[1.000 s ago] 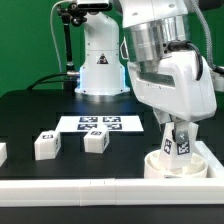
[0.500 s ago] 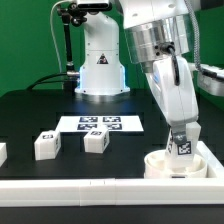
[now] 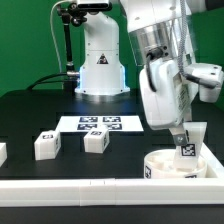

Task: Assemble stool

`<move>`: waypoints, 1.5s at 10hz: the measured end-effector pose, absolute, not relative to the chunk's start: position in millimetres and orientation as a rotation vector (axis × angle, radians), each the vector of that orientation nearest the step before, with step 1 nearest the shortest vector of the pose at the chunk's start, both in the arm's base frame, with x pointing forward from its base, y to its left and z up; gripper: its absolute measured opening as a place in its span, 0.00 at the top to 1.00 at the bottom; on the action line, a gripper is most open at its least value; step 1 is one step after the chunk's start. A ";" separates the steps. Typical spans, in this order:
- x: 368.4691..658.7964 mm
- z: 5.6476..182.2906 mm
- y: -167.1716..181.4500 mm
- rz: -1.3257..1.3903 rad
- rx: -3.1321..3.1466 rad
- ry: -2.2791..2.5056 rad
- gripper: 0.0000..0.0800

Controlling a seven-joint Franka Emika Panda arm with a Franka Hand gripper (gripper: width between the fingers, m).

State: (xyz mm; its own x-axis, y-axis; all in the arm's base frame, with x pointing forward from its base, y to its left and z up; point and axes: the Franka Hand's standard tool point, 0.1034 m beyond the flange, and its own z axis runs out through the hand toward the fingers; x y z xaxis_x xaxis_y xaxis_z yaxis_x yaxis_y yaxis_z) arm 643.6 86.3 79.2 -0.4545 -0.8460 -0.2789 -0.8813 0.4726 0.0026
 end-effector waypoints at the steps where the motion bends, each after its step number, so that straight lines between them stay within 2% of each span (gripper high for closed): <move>1: 643.6 79.0 87.5 0.225 -1.439 2.508 0.57; 5: 643.6 79.3 91.0 0.267 -1.323 2.553 0.57; 6: 643.9 80.7 90.7 0.265 -1.348 2.538 0.37; 7: 646.2 87.0 88.9 0.254 -1.379 2.510 0.37; 8: 647.9 92.6 88.9 0.247 -1.399 2.490 0.25; 9: 649.7 98.4 89.7 0.241 -1.410 2.475 0.20; 11: 652.6 107.8 90.9 0.225 -1.430 2.444 0.19; 15: 648.6 104.1 93.1 0.222 -1.637 2.333 0.19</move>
Offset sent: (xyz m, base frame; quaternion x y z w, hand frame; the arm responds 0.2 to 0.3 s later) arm -0.0021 -0.0016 0.0039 -0.0216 0.0002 0.1804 0.9834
